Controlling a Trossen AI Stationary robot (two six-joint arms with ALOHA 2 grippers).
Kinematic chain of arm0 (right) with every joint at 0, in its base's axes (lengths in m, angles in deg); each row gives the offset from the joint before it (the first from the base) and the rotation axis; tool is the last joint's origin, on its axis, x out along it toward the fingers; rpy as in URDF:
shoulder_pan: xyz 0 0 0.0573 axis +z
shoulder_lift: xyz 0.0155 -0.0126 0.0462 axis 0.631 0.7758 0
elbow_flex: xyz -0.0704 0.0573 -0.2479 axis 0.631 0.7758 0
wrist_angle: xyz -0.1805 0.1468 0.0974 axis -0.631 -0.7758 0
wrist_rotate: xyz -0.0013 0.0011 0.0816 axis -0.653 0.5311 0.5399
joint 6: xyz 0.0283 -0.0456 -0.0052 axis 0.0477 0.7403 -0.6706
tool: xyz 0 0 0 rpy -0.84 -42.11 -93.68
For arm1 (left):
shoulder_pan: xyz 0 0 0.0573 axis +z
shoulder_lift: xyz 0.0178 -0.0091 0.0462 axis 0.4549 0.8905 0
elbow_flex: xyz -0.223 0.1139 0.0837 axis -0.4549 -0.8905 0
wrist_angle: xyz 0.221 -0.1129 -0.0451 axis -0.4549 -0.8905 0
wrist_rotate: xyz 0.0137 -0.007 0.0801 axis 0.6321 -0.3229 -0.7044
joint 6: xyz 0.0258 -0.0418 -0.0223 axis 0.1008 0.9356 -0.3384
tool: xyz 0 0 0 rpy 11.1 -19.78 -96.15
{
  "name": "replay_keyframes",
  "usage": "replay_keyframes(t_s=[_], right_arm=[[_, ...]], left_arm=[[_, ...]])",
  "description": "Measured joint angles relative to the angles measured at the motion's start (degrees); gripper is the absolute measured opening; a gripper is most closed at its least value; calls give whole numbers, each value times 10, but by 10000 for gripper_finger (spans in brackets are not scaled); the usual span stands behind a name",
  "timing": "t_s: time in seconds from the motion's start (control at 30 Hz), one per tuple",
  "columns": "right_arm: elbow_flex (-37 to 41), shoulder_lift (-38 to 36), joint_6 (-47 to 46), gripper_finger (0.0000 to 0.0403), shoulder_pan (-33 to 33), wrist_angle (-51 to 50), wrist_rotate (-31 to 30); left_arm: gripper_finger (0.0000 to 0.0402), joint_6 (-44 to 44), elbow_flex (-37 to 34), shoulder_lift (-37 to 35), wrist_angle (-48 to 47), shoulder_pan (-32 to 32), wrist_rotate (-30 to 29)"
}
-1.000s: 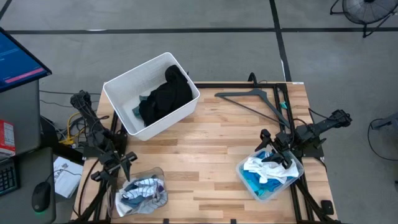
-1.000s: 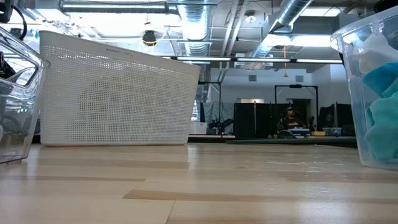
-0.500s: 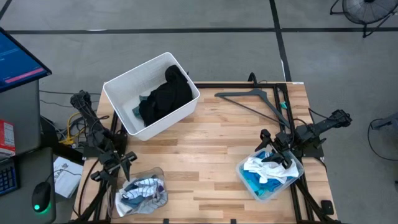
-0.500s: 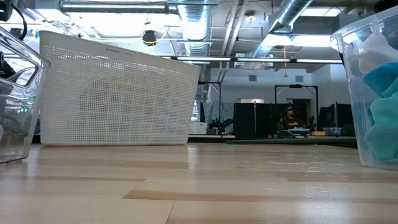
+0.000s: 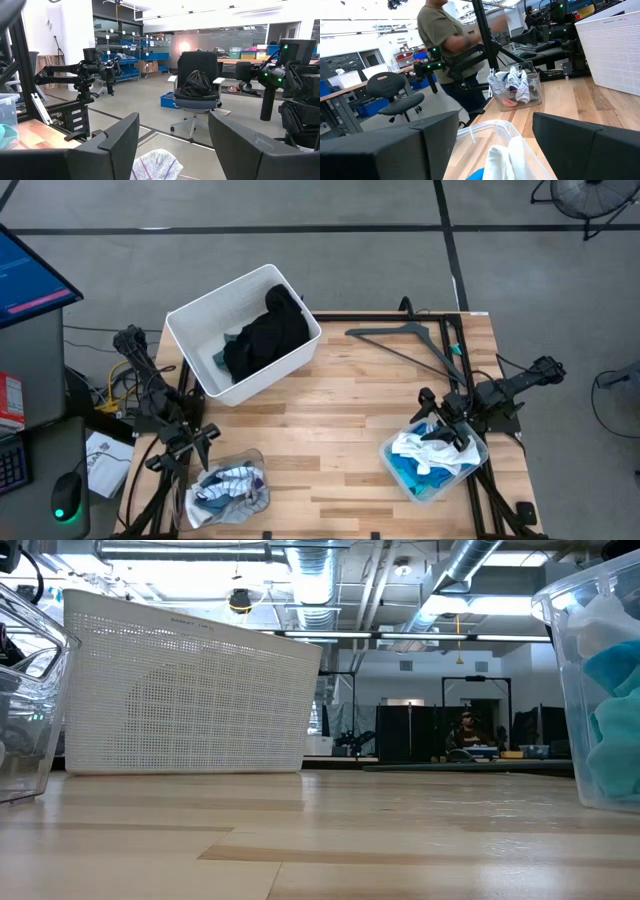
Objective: Pick & Place Cloths
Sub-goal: Return to Home Position
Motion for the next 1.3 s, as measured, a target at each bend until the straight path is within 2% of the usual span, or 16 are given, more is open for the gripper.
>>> replay_keyframes(t_s=[1.3], right_arm=[[0, 0, 0, 249, 0, 0, 0]], left_arm=[[224, 0, 0, 0, 8, 0, 0]])
